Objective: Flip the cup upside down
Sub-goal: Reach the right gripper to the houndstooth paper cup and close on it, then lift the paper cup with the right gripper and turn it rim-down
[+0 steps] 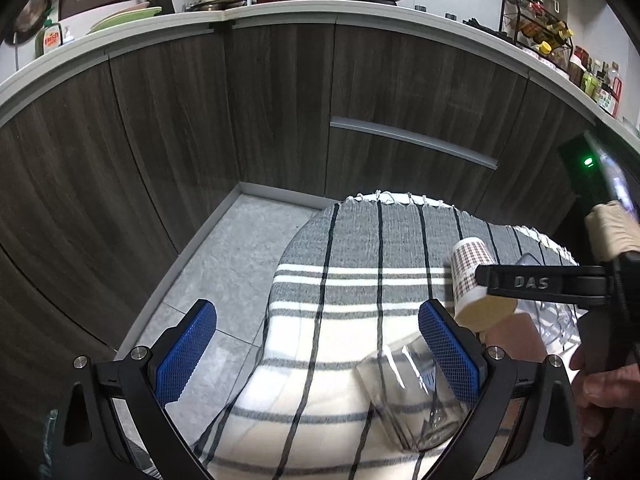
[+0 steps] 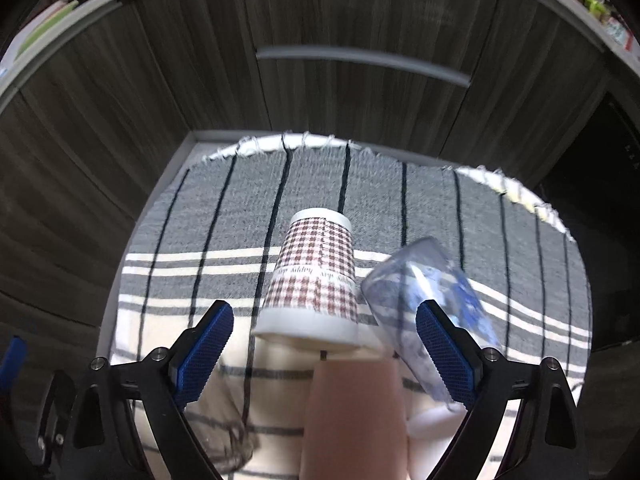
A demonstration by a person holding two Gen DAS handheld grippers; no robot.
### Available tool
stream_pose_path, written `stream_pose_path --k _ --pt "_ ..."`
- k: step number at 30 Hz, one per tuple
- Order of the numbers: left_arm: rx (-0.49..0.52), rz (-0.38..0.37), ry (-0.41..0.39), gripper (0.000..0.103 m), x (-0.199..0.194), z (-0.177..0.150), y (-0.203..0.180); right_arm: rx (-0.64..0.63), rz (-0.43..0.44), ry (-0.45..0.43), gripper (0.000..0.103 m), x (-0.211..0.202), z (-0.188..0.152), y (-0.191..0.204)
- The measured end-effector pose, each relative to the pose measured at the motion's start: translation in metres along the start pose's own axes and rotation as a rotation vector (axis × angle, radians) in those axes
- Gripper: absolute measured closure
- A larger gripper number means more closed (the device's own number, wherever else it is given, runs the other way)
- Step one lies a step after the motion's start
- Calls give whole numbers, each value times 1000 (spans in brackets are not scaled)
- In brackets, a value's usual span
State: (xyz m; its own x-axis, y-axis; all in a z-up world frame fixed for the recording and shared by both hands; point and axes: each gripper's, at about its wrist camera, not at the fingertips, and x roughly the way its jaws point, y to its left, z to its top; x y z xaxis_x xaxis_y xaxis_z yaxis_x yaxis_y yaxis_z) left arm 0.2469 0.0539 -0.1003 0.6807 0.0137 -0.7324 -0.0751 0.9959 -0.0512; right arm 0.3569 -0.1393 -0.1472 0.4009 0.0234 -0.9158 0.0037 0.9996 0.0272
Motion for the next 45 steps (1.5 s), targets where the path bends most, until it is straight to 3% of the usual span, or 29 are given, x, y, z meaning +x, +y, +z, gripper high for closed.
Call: stream_pose_path --k 12,14,15,20,31,39,45 --pt "-25 -40 57 0 27 -3 5 -13 4 119 16 49 12 8" --pt "-29 -48 68 0 30 -4 6 -4 14 144 24 58 10 8" --pt "-31 -49 69 0 31 -4 6 -2 19 155 34 61 10 8" --pt "-29 -51 61 0 28 -4 5 8 38 137 38 60 8 8" --pt "-17 -68 15 0 -13 4 0 0 63 -56 38 -33 7 5" --pt "25 -101 -5 0 -66 -15 -11 50 111 -73 38 -98 -47 -12" --pt "72 -88 -9 0 -102 -54 -10 90 134 -62 38 -126 -102 -19"
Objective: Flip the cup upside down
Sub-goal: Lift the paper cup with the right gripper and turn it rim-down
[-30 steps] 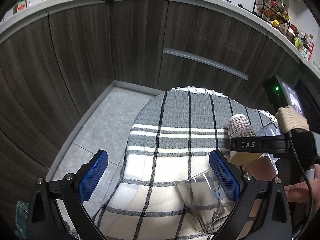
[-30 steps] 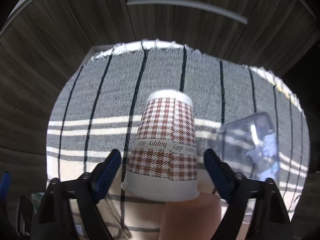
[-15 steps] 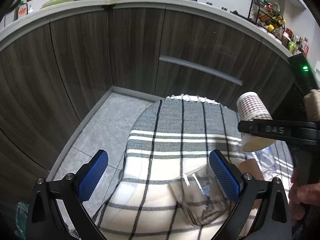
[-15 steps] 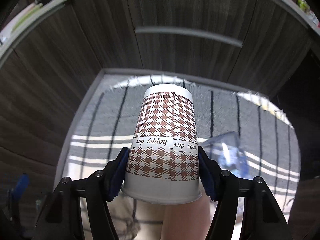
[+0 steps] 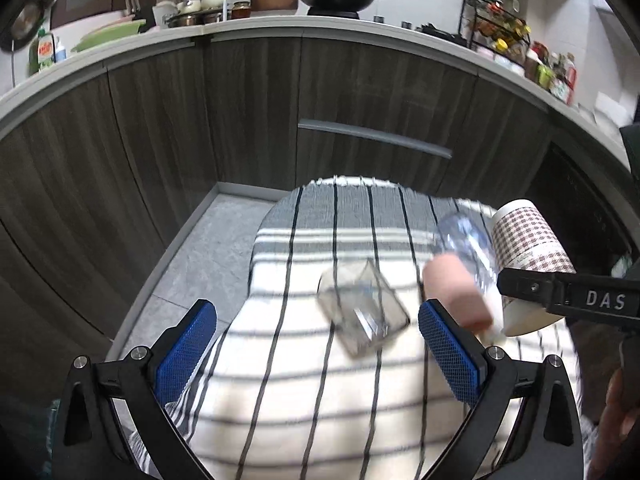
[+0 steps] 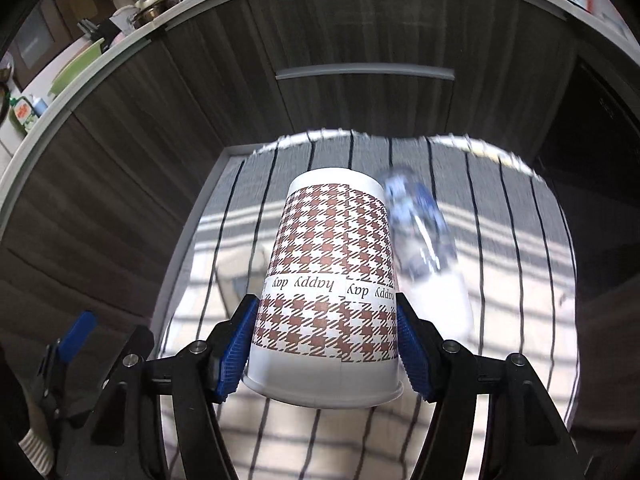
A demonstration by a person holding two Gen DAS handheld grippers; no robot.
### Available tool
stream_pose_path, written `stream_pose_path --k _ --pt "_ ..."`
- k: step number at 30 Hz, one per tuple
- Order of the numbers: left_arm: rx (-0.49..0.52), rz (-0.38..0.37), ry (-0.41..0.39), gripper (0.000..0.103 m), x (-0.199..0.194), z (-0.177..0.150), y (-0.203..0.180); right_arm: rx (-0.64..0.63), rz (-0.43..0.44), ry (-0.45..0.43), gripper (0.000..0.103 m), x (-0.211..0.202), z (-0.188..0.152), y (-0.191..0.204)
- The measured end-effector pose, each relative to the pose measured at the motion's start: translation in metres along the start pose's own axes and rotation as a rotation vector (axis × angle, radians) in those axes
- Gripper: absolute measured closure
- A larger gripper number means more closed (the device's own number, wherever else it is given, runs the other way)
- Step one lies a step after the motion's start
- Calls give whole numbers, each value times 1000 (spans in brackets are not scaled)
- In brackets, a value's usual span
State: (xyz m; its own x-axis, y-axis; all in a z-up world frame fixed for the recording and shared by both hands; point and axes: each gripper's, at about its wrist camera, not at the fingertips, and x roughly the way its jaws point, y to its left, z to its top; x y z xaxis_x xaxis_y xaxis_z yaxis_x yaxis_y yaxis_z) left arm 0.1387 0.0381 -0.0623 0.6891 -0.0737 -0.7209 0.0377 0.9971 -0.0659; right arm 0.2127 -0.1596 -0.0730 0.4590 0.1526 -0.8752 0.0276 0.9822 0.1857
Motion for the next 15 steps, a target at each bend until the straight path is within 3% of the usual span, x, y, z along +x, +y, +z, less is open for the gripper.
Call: stream_pose_path --k 8,15 --pt "29 21 38 0 -22 -56 1 63 13 85 38 5 -78 -13" --pt "68 6 76 0 -27 -84 -2 108 20 139 38 24 -139 -18"
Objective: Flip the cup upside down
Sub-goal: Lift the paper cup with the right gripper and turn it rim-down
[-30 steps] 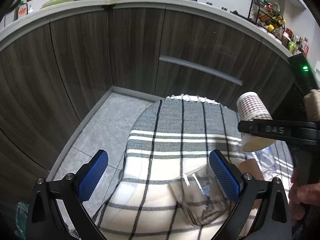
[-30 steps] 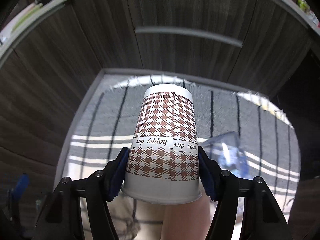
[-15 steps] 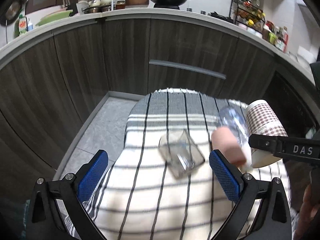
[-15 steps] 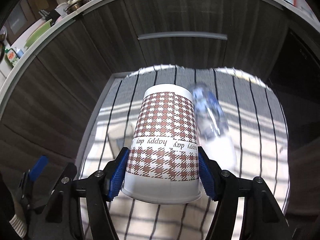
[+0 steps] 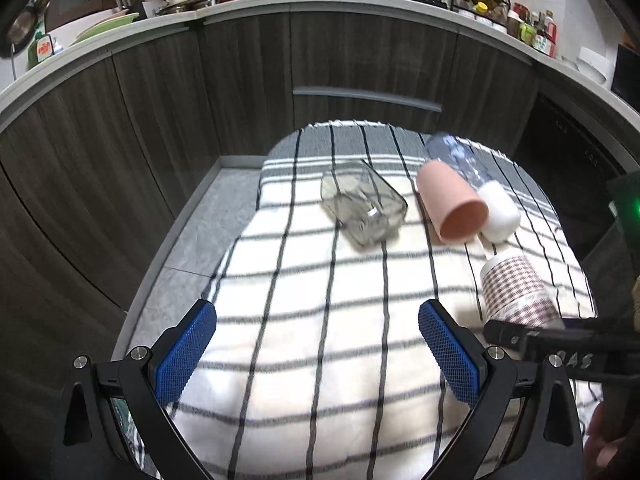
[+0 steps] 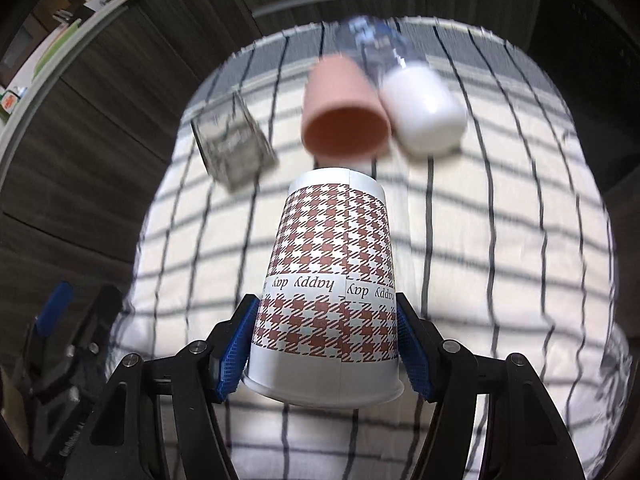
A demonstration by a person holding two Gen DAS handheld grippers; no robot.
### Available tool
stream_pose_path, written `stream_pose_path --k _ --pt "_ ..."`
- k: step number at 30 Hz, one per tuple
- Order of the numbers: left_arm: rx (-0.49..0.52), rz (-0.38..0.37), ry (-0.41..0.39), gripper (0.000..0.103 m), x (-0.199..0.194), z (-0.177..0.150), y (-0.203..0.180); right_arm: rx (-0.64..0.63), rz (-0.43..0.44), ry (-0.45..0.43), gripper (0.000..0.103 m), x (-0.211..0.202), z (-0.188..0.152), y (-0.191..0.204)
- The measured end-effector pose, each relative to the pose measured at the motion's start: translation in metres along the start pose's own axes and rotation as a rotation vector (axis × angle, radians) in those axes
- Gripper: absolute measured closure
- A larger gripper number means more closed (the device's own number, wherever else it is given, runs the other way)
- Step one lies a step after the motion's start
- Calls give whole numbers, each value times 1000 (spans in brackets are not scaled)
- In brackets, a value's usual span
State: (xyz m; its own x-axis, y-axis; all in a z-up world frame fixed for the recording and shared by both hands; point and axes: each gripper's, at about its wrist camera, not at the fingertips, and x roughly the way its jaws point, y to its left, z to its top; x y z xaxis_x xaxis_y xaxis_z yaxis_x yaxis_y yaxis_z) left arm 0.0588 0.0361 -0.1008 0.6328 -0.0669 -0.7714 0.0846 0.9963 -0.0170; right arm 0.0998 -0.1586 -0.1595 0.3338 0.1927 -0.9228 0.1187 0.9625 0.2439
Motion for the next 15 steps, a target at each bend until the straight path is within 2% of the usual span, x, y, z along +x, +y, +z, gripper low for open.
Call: stream_pose_path --k 7,14,15 --pt "38 7 29 0 6 -23 -9 9 -39 58 37 27 -26 -8" --pt "42 19 47 0 7 -28 -11 20 -35 80 35 36 -30 -13" --pt "43 20 45 0 6 -27 -11 29 -30 84 33 36 -30 -15"
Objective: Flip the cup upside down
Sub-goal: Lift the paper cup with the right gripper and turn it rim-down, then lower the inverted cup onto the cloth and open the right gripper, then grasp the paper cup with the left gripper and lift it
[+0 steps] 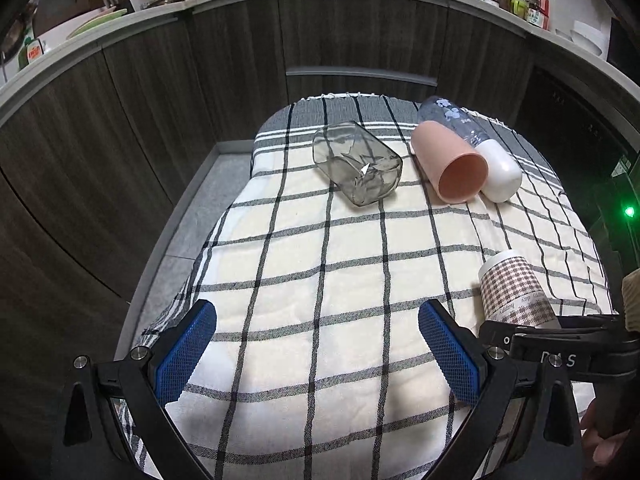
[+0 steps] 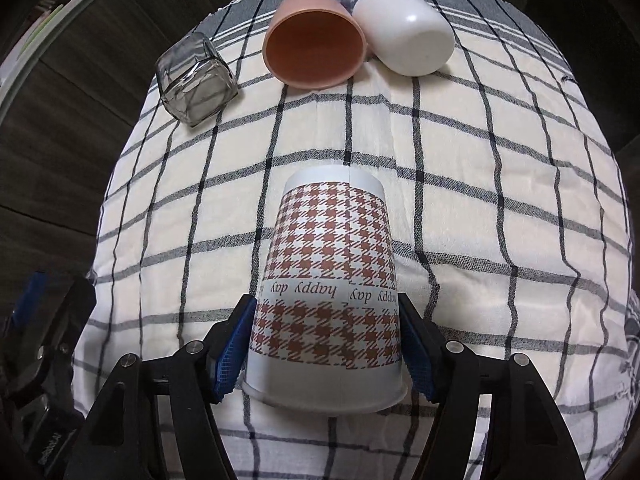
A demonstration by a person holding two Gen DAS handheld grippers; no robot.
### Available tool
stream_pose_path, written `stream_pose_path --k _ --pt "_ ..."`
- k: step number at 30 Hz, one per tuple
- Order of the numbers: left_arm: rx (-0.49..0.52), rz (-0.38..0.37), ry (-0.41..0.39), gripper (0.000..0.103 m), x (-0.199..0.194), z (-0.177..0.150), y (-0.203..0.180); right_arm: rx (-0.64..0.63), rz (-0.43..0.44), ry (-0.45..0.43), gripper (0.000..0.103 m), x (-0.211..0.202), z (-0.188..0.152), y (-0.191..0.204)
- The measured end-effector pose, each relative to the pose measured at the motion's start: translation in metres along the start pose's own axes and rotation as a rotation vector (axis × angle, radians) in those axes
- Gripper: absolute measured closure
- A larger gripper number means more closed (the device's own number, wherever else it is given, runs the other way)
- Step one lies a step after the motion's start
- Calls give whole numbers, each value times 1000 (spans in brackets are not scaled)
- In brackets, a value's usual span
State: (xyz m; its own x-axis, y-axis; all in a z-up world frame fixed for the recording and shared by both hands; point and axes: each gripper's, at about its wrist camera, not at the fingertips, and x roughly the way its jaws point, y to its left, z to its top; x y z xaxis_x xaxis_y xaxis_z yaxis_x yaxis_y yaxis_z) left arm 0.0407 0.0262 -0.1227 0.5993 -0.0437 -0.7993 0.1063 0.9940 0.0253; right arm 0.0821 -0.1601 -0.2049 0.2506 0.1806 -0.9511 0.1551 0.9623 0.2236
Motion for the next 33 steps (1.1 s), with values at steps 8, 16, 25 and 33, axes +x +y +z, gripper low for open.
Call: stream_pose_path --k 8,16,25,33 --pt "8 -31 3 0 -16 9 -12 -8 38 -103 25 -44 -7 -6" --pt "13 -124 79 0 -7 24 -41 -13 3 -308 24 -102 -17 -24" --pt "95 -233 276 1 17 49 -96 49 -72 -459 24 -136 -11 -55" --pt "120 -294 517 18 58 59 -137 54 -156 -576 24 -162 -4 -77"
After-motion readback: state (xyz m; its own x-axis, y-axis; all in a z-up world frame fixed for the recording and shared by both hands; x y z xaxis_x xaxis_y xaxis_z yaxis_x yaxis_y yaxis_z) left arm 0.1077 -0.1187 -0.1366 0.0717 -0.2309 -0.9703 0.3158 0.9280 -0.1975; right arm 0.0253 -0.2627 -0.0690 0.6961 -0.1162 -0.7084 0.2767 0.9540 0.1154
